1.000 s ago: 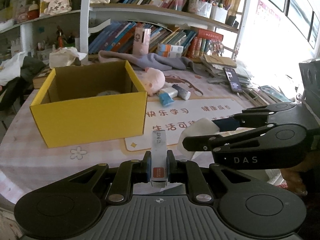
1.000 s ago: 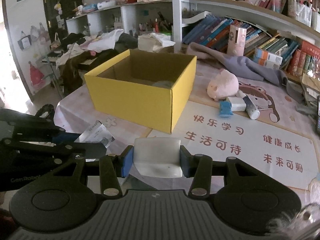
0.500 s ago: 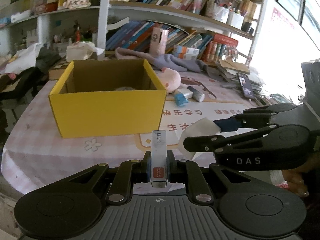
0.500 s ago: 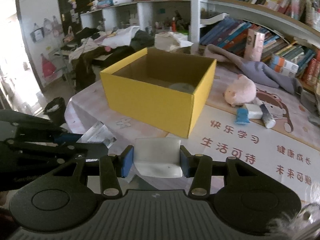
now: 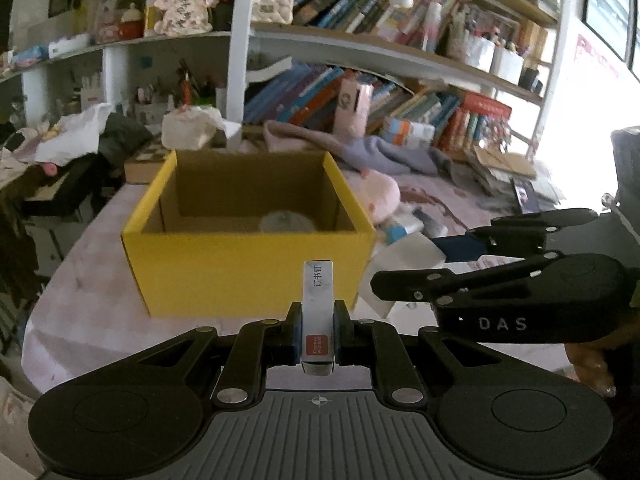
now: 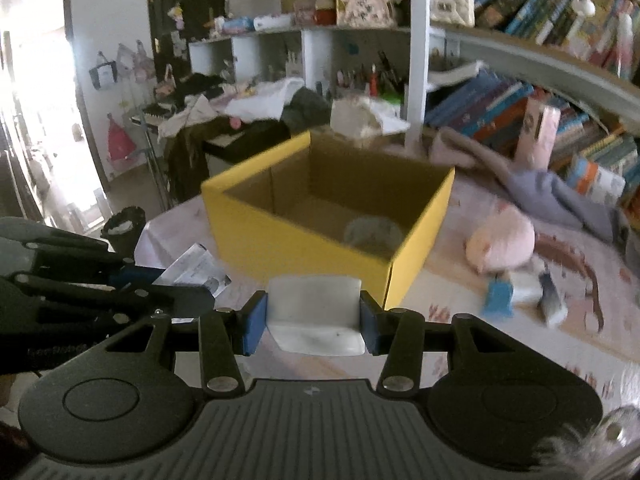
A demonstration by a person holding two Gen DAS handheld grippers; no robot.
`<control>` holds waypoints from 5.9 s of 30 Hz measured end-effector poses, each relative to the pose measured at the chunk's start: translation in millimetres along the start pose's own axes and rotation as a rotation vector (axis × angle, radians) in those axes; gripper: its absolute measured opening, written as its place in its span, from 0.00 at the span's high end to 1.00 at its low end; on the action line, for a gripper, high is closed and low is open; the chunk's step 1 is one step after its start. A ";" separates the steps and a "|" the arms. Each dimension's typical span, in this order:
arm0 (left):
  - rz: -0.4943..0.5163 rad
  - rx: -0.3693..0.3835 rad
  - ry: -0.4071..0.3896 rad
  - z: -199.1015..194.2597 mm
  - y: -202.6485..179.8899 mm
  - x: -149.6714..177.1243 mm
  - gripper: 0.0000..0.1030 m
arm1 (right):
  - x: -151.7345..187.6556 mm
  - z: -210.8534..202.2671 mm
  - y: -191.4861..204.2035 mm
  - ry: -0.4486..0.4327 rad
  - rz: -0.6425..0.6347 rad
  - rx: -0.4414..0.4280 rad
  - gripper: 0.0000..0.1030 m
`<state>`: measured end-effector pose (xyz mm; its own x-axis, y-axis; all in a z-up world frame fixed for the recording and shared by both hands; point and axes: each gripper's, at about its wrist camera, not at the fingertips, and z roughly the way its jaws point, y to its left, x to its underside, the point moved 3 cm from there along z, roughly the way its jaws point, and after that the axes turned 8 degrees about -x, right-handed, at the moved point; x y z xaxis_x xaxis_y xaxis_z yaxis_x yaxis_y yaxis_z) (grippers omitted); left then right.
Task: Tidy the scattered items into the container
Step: 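Carry the carton with the left tool while right tool carries the block to the yellow box, then release the carton into the box with left tool while right tool releases the block, then withdraw both tools from the box back toward the remaining items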
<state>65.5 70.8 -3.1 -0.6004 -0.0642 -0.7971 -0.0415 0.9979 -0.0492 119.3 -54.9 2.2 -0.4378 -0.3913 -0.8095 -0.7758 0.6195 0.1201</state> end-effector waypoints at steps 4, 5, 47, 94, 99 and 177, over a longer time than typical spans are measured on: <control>-0.020 -0.020 -0.019 14.7 3.9 -15.4 0.87 | -18.5 7.5 -17.2 -0.022 -0.031 -0.008 0.57; -0.027 -0.026 -0.024 19.3 5.2 -20.0 0.87 | -22.9 9.8 -21.6 -0.026 -0.037 -0.010 0.57; -0.045 -0.185 0.333 207.9 72.2 -58.4 0.87 | -122.6 299.3 -107.7 0.456 0.015 -0.185 0.57; 0.027 -0.159 -0.008 81.8 30.2 -79.1 0.18 | -142.4 143.2 -86.5 0.135 0.026 -0.124 0.23; 0.026 -0.149 -0.055 57.9 26.5 -79.7 0.17 | -135.2 108.5 -82.8 0.094 0.031 -0.105 0.23; 0.157 -0.041 0.030 -15.0 -13.7 50.8 0.12 | 68.2 -50.3 15.4 -0.002 0.044 0.328 0.15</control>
<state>23.6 53.8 -34.0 -0.6259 0.0918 -0.7745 0.0225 0.9948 0.0997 54.6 -106.3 -22.3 -0.4660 -0.3581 -0.8091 -0.5687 0.8217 -0.0361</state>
